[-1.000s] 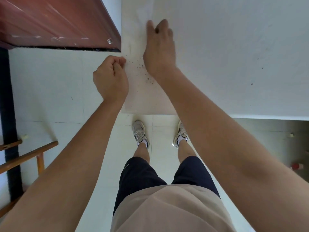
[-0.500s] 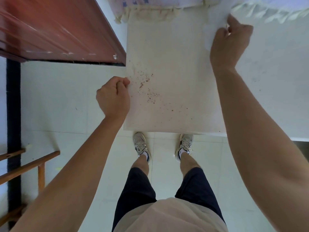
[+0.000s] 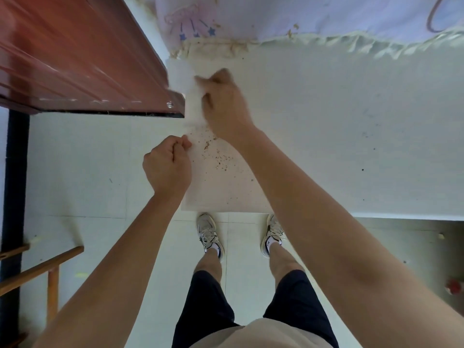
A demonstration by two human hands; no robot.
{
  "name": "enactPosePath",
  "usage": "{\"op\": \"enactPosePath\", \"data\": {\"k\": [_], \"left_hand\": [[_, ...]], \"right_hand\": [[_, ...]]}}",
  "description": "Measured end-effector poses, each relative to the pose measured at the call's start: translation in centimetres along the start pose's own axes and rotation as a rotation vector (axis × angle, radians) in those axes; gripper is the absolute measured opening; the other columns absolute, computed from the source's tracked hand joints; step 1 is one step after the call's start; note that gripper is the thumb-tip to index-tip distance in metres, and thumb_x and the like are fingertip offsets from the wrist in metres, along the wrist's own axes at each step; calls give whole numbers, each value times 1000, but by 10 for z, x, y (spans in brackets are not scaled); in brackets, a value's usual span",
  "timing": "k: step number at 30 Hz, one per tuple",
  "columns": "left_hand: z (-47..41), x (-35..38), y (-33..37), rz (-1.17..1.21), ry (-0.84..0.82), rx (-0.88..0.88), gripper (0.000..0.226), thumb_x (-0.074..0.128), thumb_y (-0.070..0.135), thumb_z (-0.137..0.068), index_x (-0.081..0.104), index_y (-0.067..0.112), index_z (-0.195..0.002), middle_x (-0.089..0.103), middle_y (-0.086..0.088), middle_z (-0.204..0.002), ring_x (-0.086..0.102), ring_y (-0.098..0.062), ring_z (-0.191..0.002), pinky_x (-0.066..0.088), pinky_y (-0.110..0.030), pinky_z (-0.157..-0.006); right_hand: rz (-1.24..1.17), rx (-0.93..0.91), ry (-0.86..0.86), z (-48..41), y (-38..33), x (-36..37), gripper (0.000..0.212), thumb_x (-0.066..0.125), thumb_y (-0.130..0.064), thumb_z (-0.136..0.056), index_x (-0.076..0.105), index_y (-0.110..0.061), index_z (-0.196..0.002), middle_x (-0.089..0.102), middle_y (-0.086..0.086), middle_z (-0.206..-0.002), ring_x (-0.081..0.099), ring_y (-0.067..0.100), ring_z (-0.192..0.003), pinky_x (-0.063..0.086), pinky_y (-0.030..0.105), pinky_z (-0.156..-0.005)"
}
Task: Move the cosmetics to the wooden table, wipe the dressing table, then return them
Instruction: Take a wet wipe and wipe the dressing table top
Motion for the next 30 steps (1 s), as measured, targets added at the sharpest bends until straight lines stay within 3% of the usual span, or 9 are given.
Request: {"op": "enactPosePath", "data": {"k": [5,8,10,14,17,21,25,28,30], "left_hand": [[3,0,-3,10,-23,27,37,38,17,-88,75,16,-84,73,11,-85,52,8,-53,39,-21,-58],[8,1,-7,46,-28,4,36,39,17,-87,75,16,-85,75,10,-90,52,2,-51,43,-25,-58],[11,1,-12,116,-43,-53,35,39,11,-86,74,13,-86,73,13,-93,57,-2,-57,54,-32,-64],[19,-6,-32,392,-45,-282,37,36,1,-83,71,12,-78,74,2,-84,73,-14,-81,61,-39,-76],[25,-14,-48,460,-17,-423,36,34,-2,-84,66,13,-75,72,-7,-79,74,-23,-73,61,-38,-67],[31,-16,-51,488,-65,-421,38,33,-5,-87,66,12,-80,72,-7,-82,73,-21,-73,57,-29,-61],[31,-10,-45,486,-112,-350,36,32,-7,-88,66,7,-85,71,-7,-87,70,-13,-71,53,-22,-59],[30,-10,-48,501,-128,-356,36,33,-7,-88,66,7,-85,72,-9,-90,71,-16,-76,54,-25,-62],[31,-11,-50,503,-150,-358,36,34,-7,-88,66,8,-85,73,-8,-93,72,-18,-83,55,-26,-65]], "right_hand": [[-27,390,493,59,101,-98,46,47,-9,-92,57,-9,-137,43,4,-107,50,12,-82,30,-3,-80],[292,514,386,87,124,-96,44,40,-10,-92,57,-7,-133,48,12,-115,51,24,-91,46,27,-84],[476,462,260,87,106,-69,47,39,-11,-92,52,-4,-136,51,17,-121,50,34,-103,43,41,-84],[334,204,-10,69,27,16,55,39,-9,-95,33,-3,-150,45,17,-132,47,34,-113,41,39,-93],[86,99,-120,61,-21,47,49,44,-5,-95,46,-6,-143,48,15,-119,53,29,-100,44,32,-86],[-214,187,170,38,1,-12,45,46,-7,-93,60,-15,-135,45,4,-102,48,12,-85,31,10,-80],[17,467,530,28,91,-96,42,45,-9,-94,60,-10,-133,49,11,-117,56,21,-97,31,9,-83],[256,642,489,14,119,-100,49,38,-2,-94,48,-12,-141,43,11,-131,50,25,-111,35,21,-87],[418,603,369,-6,97,-75,53,39,2,-89,44,-12,-140,41,12,-135,47,30,-116,39,34,-92]]}}
Point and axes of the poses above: each hand's wrist, its own z-axis away from the middle knuckle, its own x-axis out of the palm, y = z × x, the point moved 7 cm from there along -z, towards the middle knuckle
